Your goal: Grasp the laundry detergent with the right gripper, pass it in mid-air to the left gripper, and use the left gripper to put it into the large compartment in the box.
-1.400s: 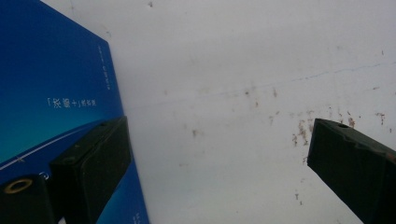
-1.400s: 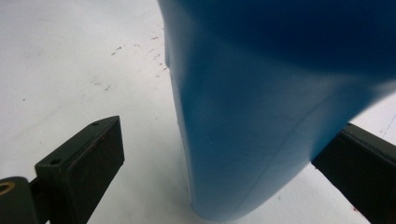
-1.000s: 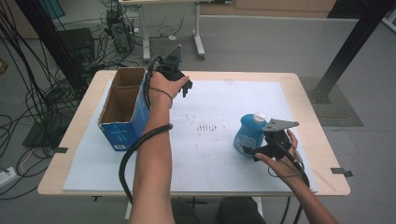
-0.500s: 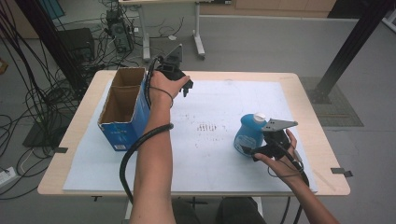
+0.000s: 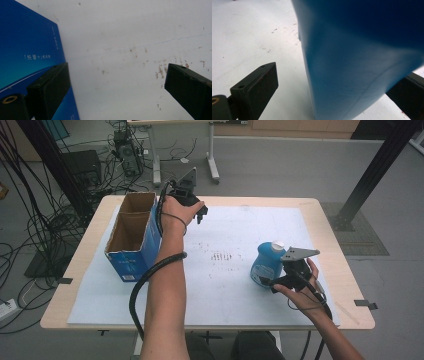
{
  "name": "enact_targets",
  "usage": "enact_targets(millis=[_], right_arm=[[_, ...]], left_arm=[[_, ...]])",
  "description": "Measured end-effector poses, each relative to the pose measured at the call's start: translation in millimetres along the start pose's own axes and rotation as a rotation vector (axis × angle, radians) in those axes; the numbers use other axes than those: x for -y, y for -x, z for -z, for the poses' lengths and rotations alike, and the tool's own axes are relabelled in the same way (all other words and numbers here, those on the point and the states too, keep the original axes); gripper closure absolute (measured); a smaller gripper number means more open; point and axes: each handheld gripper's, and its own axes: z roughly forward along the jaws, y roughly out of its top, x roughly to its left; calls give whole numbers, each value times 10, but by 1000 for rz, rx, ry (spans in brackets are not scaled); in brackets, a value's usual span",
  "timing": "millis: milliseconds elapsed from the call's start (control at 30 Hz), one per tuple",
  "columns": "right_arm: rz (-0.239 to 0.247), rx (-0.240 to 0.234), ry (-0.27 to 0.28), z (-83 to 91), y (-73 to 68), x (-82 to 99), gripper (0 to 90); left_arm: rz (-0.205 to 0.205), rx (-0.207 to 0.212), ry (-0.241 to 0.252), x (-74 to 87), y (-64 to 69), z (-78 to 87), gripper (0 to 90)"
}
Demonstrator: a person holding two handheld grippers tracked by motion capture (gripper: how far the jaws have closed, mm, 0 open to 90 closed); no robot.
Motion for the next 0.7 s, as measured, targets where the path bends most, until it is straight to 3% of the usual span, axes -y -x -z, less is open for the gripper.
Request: enact_targets(millis=[700], right_arm=[[11,-1,9,14,-20,-24,24]], left_arm=[[1,3,5,-3,-2,19,69]])
